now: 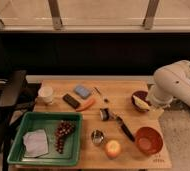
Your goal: Place brush in metal cup
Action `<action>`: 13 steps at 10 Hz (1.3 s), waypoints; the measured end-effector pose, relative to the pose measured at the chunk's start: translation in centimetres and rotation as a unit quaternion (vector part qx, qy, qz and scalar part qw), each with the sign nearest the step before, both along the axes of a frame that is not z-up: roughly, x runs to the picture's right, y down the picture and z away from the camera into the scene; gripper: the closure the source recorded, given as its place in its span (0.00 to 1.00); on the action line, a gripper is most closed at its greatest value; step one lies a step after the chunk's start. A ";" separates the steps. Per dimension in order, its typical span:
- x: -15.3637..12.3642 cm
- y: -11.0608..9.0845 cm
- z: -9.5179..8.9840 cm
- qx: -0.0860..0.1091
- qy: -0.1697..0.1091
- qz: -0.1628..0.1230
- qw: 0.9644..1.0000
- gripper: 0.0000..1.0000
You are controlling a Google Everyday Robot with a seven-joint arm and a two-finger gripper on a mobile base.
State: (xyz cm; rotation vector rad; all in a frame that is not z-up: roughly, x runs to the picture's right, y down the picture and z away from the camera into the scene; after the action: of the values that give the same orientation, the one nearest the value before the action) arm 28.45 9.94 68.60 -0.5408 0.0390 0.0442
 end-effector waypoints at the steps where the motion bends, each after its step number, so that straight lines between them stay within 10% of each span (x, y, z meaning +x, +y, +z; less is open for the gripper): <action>1: -0.3 -0.2 0.4 0.006 -0.001 -0.004 1.000 0.35; 5: -7.4 1.5 4.2 0.009 -0.016 -0.007 1.000 0.35; 10: -10.5 3.7 8.1 0.004 0.051 0.108 0.993 0.35; 13: -10.6 3.8 8.3 0.002 0.055 0.118 0.992 0.35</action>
State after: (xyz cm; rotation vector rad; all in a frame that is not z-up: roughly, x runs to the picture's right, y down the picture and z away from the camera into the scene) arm 17.90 13.70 76.88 -0.5359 0.0825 0.3042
